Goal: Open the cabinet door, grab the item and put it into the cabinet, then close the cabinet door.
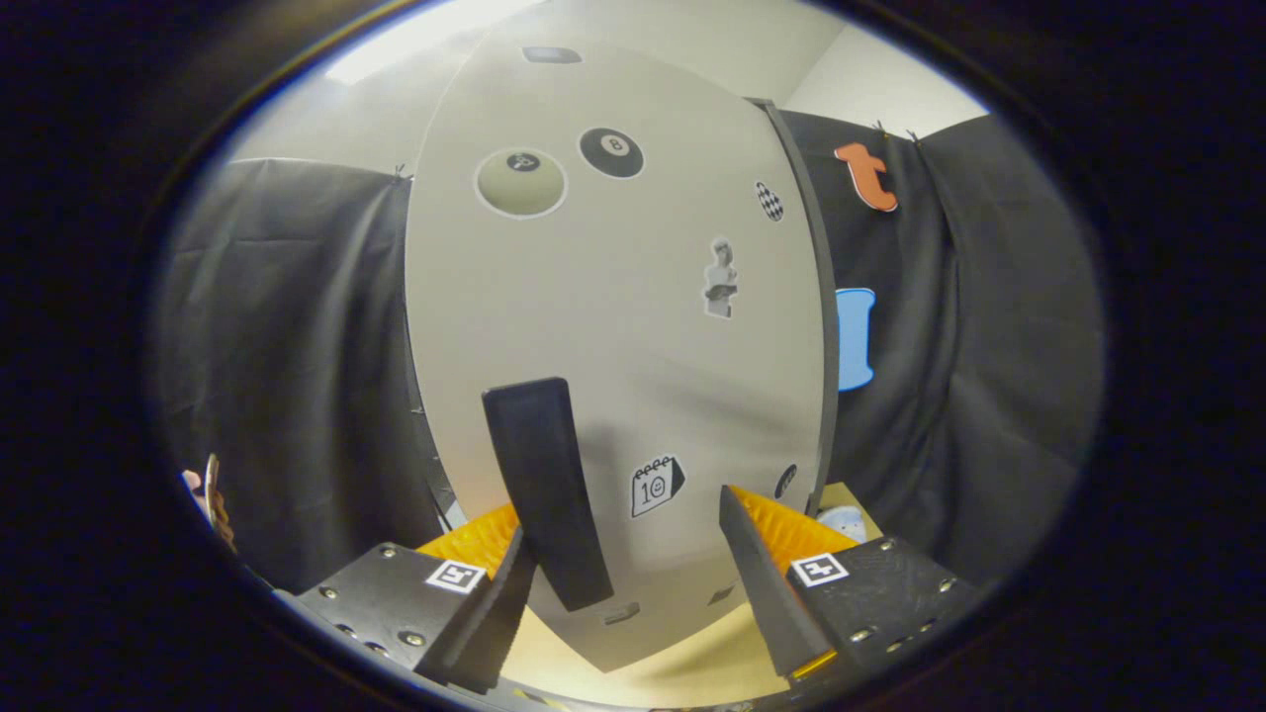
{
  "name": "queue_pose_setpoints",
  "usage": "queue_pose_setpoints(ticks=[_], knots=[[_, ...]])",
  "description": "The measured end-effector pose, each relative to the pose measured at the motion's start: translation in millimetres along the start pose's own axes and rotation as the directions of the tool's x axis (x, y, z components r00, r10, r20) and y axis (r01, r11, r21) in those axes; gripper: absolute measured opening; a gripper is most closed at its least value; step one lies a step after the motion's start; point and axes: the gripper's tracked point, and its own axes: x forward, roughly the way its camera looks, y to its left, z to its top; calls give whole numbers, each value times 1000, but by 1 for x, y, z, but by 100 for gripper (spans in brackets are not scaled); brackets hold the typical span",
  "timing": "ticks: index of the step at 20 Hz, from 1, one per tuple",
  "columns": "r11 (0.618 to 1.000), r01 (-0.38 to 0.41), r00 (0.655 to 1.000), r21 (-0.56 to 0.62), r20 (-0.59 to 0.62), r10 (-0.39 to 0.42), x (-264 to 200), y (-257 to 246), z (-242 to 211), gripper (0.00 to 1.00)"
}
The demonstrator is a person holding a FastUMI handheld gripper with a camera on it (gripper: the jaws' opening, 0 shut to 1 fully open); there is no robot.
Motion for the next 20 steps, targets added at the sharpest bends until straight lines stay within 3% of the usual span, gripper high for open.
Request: queue_pose_setpoints(ticks=[7,20], knots=[[995,75,996,-58,56,-72,27,23,7,97],[1000,-17,999,-26,38,18,72,48,3,97]])
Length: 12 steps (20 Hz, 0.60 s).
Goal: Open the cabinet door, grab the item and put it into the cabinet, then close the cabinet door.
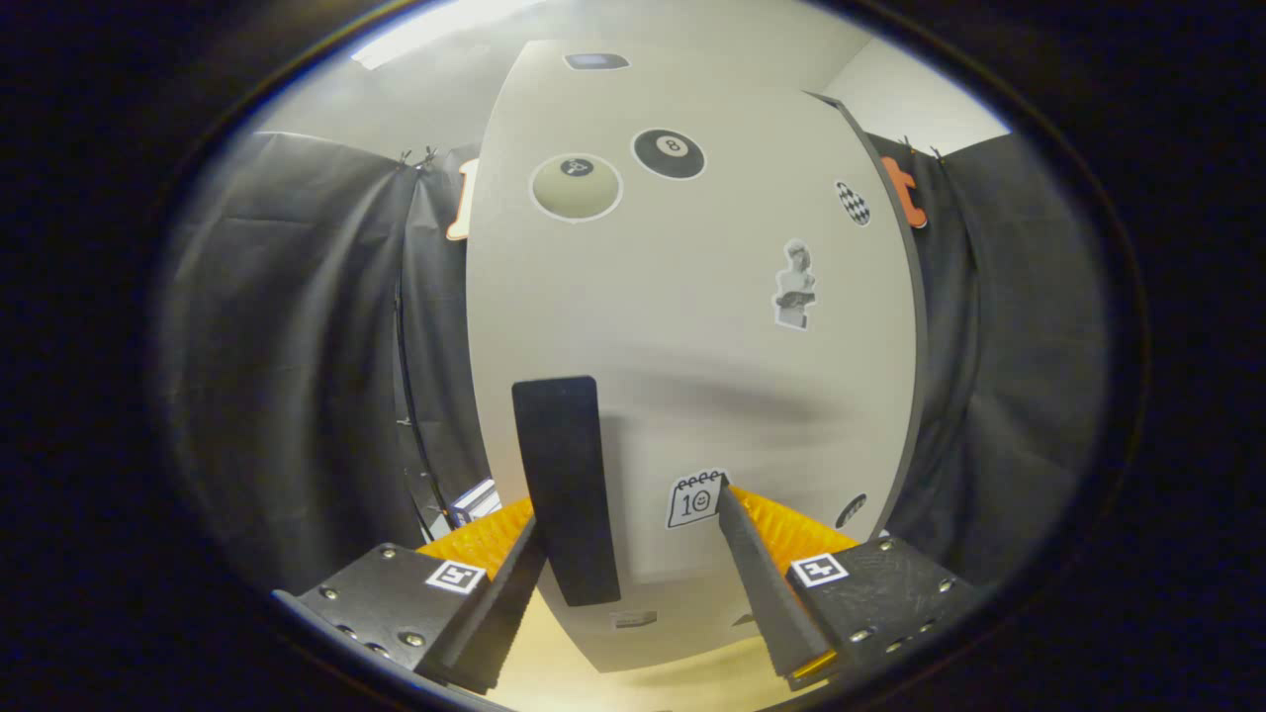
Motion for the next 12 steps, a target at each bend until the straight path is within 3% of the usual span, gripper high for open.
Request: queue_pose_setpoints(ticks=[12], knots=[[999,-33,999,-32,-7,33,3,5,2,96]])
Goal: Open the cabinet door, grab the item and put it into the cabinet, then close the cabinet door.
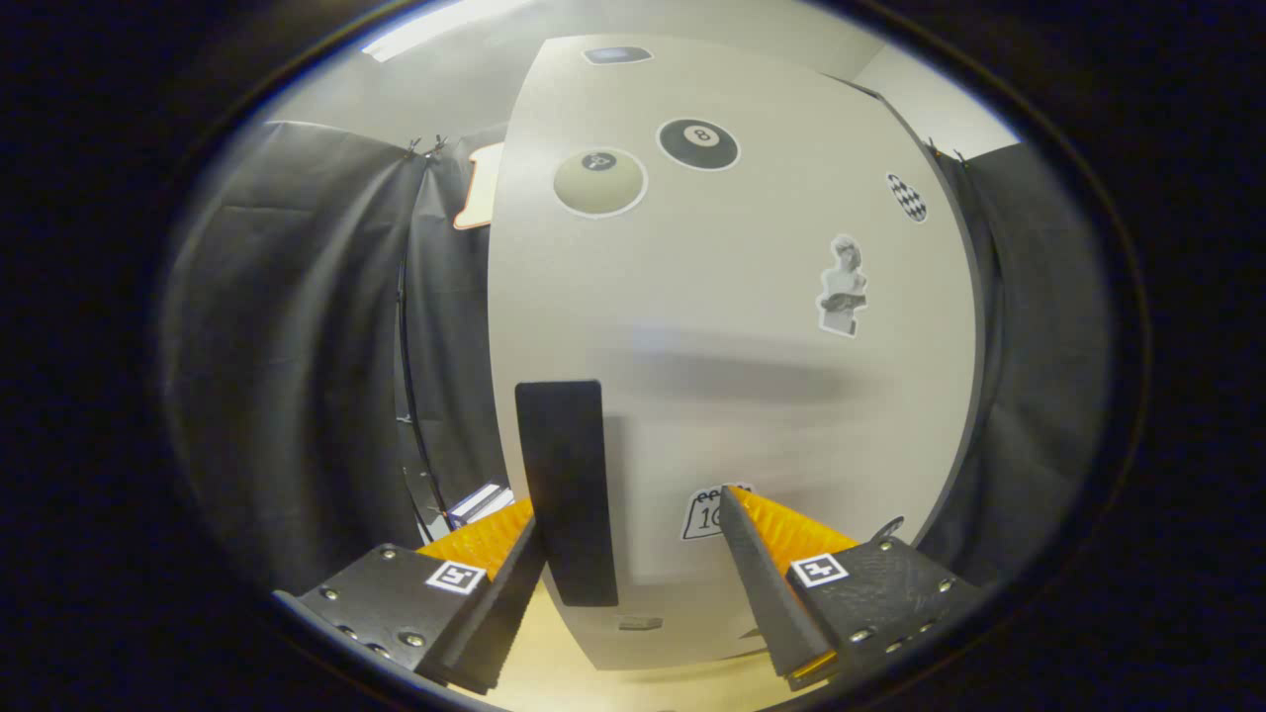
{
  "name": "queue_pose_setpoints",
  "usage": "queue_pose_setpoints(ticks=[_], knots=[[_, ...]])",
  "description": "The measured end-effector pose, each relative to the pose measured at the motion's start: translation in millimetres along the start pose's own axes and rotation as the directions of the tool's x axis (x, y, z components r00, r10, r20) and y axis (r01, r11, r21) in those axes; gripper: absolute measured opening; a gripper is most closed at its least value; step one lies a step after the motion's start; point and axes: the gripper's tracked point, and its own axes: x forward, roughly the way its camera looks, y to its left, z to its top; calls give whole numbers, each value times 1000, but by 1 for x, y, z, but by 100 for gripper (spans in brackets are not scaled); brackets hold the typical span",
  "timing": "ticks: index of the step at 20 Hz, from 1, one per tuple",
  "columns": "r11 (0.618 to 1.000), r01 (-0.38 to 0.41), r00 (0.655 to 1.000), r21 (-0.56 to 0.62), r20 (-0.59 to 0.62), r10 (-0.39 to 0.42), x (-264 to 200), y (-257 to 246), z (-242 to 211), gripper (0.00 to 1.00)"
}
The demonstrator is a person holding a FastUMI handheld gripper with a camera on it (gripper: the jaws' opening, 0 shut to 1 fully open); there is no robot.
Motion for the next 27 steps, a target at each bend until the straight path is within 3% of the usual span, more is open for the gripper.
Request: queue_pose_setpoints(ticks=[13,18,22,27], knots=[[1000,15,1000,-22,11,-14,-1,-2,1,98],[1000,-14,1000,-9,12,14,-4,1,2,99],[998,-61,996,17,70,60,-14,5,22,99],[999,-23,986,38,163,16,-35,-30,59,98]])
